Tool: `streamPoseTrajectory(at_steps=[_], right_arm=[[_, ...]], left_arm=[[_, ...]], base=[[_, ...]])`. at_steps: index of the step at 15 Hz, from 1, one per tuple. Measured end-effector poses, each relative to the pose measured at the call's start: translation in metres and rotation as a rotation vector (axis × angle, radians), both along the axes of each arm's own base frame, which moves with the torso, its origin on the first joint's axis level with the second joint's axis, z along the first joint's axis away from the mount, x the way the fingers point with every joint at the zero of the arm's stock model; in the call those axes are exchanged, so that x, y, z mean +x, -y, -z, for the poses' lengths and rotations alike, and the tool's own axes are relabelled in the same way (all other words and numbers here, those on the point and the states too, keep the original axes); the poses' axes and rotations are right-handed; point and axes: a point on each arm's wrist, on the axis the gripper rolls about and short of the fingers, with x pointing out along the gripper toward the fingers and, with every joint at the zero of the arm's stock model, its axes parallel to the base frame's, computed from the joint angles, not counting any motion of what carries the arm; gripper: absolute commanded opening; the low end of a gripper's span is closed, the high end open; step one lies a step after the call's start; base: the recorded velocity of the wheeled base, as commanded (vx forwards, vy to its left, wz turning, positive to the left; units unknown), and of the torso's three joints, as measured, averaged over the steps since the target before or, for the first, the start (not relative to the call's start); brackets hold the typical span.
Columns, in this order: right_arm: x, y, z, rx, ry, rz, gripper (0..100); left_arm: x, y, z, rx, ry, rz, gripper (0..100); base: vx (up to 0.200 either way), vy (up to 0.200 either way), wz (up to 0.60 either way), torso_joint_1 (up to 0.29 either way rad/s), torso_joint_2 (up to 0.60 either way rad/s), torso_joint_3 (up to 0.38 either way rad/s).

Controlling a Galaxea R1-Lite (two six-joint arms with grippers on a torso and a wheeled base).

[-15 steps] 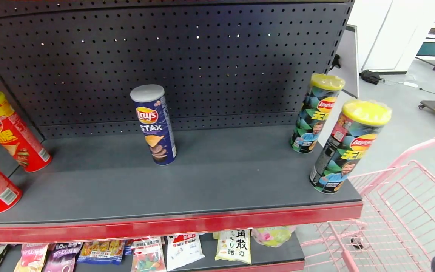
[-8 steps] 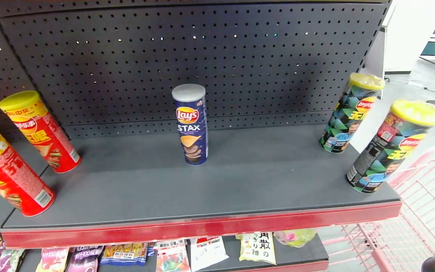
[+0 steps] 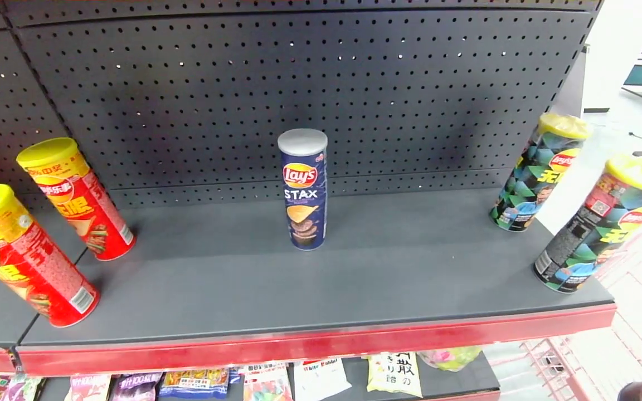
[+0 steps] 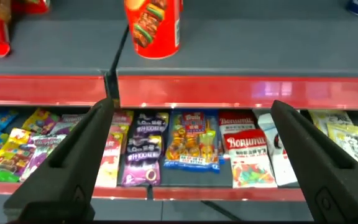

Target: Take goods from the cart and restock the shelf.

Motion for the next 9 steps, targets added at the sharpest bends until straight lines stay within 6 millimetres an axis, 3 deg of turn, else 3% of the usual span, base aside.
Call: streamPoseTrajectory(at_steps=[6, 9], right_arm=[[0.001, -0.0011, 0.0027, 0.007, -0.013, -0.105, 0], [0.0012, -0.0008, 0.0037, 0.007, -0.02, -0.126, 0]], left_arm=[[0.0004, -0.0001, -0.0001, -0.001, -0.005, 0.009, 100], [-0.0004, -0.0005, -0.0031, 0.007, 0.008, 0.124, 100]], base=[[0.0, 0.0, 0.0, 0.0, 0.0, 0.0], [0.0, 0.0, 0.0, 0.0, 0.0, 0.0]])
